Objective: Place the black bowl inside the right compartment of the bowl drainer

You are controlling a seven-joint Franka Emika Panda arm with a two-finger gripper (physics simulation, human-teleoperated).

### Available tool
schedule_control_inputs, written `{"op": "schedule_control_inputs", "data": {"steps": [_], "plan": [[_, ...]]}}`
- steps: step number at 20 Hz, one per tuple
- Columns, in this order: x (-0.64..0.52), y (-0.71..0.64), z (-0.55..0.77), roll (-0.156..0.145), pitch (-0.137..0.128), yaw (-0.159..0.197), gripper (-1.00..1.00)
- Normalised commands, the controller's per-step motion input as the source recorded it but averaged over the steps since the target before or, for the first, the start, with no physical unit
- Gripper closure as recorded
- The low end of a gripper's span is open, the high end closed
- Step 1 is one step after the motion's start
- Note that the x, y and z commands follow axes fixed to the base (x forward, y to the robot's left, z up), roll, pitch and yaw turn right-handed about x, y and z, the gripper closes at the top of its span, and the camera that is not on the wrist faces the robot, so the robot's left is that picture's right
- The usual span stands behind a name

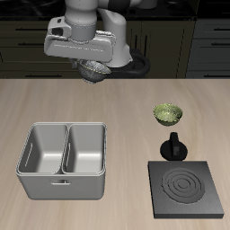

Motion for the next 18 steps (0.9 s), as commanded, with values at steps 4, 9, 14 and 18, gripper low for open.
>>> {"op": "schedule_control_inputs", "data": {"steps": [4, 9, 14, 18], "plan": [[0.26, -0.38, 0.11, -0.027, -0.015, 0.007, 1.0], [0.18, -0.27, 0.08, 0.047, 0.004, 0.002, 1.0], [0.09, -0.3, 0.06, -0.029, -0.014, -0.003, 1.0], [0.1, -0.27, 0.02, 0.016, -0.002, 0.013, 1.0]]}}
